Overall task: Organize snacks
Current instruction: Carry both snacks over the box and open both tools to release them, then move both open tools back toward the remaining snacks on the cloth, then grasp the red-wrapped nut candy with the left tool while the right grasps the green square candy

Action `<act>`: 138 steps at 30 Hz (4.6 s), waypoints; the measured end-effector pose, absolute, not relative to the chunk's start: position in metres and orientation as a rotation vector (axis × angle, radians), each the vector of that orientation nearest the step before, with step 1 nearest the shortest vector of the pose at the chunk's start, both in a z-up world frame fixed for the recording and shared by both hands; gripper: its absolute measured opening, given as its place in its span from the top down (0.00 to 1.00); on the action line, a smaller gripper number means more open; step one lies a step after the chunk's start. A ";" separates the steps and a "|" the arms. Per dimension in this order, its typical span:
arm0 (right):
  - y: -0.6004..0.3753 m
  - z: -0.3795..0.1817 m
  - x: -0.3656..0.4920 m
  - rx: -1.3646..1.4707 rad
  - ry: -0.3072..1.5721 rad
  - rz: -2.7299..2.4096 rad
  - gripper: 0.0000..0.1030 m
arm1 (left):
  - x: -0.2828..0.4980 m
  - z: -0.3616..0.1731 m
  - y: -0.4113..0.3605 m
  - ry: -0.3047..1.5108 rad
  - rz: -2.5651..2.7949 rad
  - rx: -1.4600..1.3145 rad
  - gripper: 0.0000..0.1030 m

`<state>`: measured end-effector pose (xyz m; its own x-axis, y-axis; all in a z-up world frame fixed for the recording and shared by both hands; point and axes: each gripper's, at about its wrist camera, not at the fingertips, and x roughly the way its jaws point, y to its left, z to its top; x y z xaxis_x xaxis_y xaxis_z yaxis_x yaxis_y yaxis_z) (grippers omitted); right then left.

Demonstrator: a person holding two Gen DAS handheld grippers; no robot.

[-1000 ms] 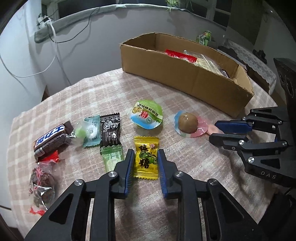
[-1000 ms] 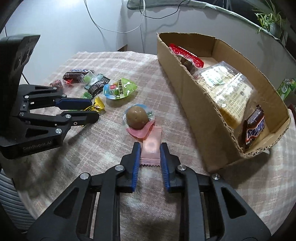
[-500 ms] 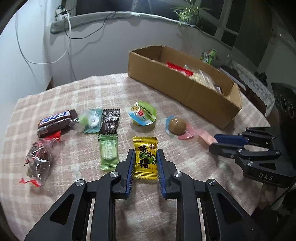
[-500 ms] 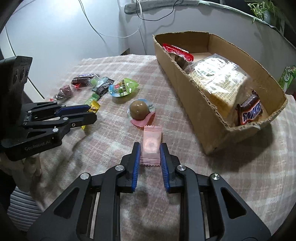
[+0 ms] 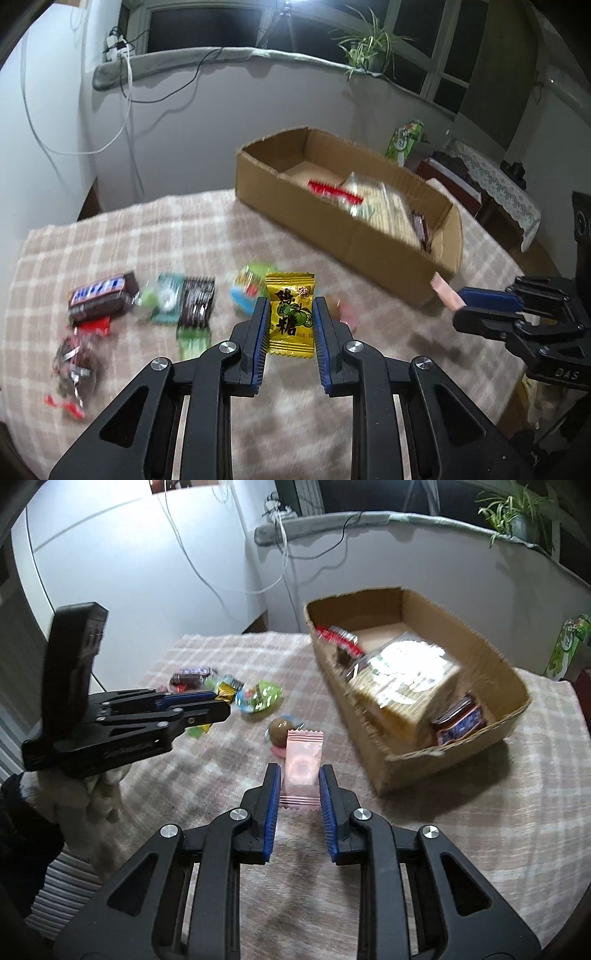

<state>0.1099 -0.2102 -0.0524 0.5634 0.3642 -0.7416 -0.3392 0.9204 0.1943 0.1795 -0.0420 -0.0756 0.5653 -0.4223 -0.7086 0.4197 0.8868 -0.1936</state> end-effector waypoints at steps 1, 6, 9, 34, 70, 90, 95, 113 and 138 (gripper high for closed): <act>-0.214 -0.049 0.110 0.034 0.872 0.411 0.79 | 0.183 -0.073 -0.045 0.830 -0.500 -0.004 0.80; -0.236 -0.036 0.114 0.044 0.840 0.379 0.79 | 0.204 -0.066 -0.060 0.818 -0.514 -0.013 0.80; -0.249 -0.031 0.120 0.050 0.829 0.355 0.79 | 0.214 -0.063 -0.069 0.809 -0.513 -0.019 0.80; -0.293 -0.037 0.163 0.076 0.827 0.265 0.79 | 0.257 -0.052 -0.124 0.787 -0.571 -0.012 0.80; -0.267 -0.024 0.144 0.034 0.793 0.278 0.40 | 0.222 -0.030 -0.102 0.752 -0.525 -0.024 0.56; -0.181 -0.031 0.132 -0.046 0.813 0.464 0.40 | 0.176 -0.031 0.011 0.743 -0.331 -0.093 0.56; -0.154 -0.043 0.141 -0.041 0.853 0.521 0.40 | 0.170 -0.042 0.041 0.764 -0.278 -0.110 0.56; -0.060 -0.109 0.177 -0.013 1.060 0.598 0.40 | 0.170 -0.081 0.107 0.834 -0.165 -0.095 0.56; -0.019 -0.124 0.186 -0.272 1.004 0.507 0.78 | 0.191 -0.112 0.097 0.914 -0.207 -0.049 0.56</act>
<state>0.1857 -0.0191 -0.1242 0.4346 0.2794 -0.8562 -0.5234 0.8520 0.0124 0.1907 0.0969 -0.1115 0.5923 -0.1983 -0.7809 0.1569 0.9791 -0.1296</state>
